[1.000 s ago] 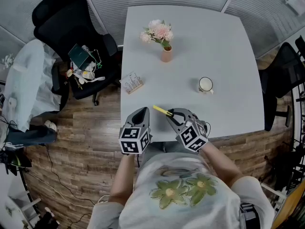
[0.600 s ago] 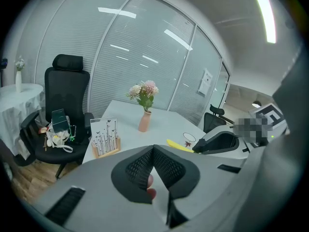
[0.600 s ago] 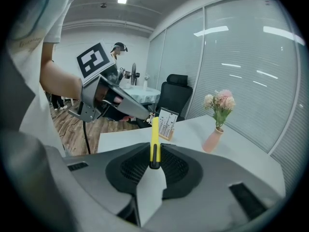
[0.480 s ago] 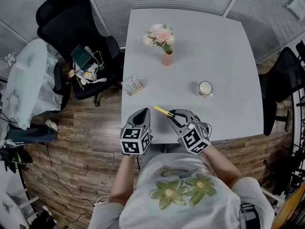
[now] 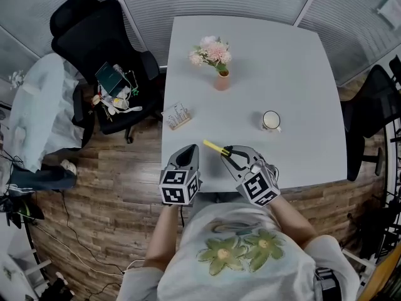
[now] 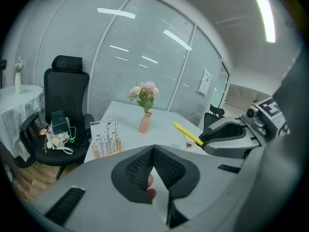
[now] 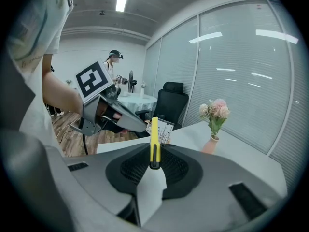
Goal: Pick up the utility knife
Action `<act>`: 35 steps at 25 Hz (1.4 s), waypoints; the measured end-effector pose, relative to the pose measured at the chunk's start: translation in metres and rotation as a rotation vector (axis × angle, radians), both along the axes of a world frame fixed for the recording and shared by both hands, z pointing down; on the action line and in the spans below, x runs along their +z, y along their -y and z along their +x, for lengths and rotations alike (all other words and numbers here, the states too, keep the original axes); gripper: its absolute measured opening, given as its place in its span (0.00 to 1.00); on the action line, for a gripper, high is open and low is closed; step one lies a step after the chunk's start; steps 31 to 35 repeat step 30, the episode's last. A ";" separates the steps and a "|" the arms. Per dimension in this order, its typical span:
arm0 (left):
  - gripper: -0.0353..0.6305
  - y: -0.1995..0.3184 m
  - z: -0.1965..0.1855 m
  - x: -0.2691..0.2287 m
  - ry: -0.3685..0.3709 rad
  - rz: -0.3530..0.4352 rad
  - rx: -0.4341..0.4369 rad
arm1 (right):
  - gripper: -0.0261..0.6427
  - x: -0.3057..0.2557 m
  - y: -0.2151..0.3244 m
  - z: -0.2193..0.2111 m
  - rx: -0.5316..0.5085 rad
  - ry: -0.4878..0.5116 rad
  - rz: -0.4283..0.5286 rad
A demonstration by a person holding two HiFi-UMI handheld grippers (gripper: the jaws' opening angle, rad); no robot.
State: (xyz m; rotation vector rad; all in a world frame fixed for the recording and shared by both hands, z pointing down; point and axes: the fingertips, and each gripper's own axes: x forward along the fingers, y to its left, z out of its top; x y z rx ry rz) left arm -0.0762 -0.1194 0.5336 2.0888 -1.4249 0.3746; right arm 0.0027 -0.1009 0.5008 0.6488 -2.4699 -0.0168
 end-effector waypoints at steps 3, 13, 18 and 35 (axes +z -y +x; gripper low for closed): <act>0.06 0.003 0.001 -0.003 0.001 0.007 -0.001 | 0.14 -0.009 0.002 -0.001 0.005 0.023 0.014; 0.06 0.006 0.010 -0.007 -0.001 0.018 0.004 | 0.14 -0.027 0.006 0.003 0.018 0.063 0.046; 0.06 0.007 0.016 -0.008 -0.001 0.020 0.002 | 0.14 -0.029 0.008 0.008 0.010 0.066 0.054; 0.06 0.006 0.026 -0.009 0.003 0.020 0.009 | 0.14 -0.031 0.012 0.017 0.016 0.070 0.050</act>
